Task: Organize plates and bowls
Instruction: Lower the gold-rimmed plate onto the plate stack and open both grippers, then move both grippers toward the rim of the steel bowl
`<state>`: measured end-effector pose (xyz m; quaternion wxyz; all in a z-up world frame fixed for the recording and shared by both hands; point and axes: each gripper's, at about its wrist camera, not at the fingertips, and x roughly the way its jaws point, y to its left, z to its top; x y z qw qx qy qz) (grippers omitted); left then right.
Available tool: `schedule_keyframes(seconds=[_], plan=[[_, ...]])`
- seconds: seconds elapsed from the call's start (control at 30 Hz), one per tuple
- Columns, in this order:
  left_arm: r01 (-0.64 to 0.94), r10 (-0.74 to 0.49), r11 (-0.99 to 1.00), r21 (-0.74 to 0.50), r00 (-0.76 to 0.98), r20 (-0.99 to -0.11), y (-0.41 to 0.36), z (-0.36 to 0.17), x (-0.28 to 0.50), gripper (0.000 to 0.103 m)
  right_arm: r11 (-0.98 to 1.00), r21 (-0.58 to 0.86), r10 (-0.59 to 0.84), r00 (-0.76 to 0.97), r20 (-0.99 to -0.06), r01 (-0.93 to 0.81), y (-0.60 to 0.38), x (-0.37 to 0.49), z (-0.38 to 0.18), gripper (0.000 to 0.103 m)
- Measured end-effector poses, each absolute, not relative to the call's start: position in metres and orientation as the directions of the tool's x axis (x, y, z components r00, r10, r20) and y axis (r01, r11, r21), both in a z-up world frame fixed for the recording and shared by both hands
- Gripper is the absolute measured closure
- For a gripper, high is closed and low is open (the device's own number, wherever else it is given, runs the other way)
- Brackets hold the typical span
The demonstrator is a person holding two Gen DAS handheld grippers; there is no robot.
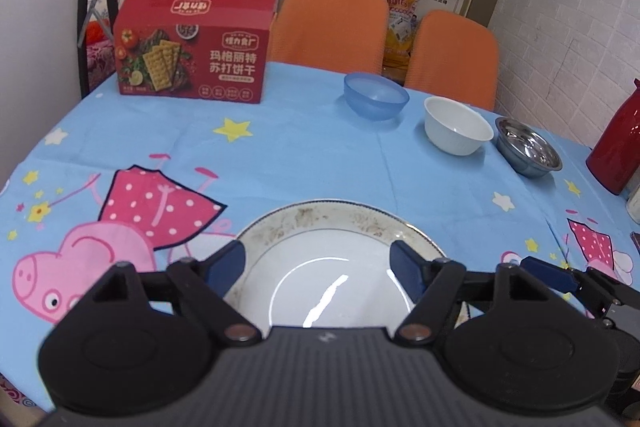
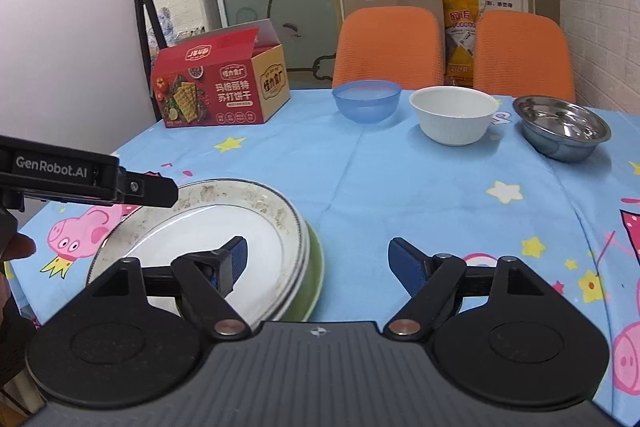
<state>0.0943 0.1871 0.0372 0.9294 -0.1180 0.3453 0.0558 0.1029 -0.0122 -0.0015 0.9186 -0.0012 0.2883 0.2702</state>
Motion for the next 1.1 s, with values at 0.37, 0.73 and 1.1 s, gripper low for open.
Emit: schedule_keyframes(seconds=[0.37, 0.73, 1.1], plan=[[-0.083, -0.029, 0.989, -0.124, 0.710, -0.704, 0.118, 0.023, 0.130, 0.030, 0.923, 0.232, 0.386, 0.749, -0.538, -0.309, -0.088, 0.122, -0.019, 0.000], [0.069, -0.075, 0.997, -0.038, 0.691, -0.719, 0.029, 0.031, 0.207, 0.028, 0.923, 0.329, 0.356, 0.769, -0.531, -0.200, -0.165, 0.149, -0.026, 0.000], [0.172, -0.182, 0.982, -0.079, 0.736, -0.653, -0.020, 0.071, 0.342, 0.027, 0.956, 0.239, 0.274, 0.808, -0.521, -0.169, -0.226, 0.273, 0.014, 0.000]])
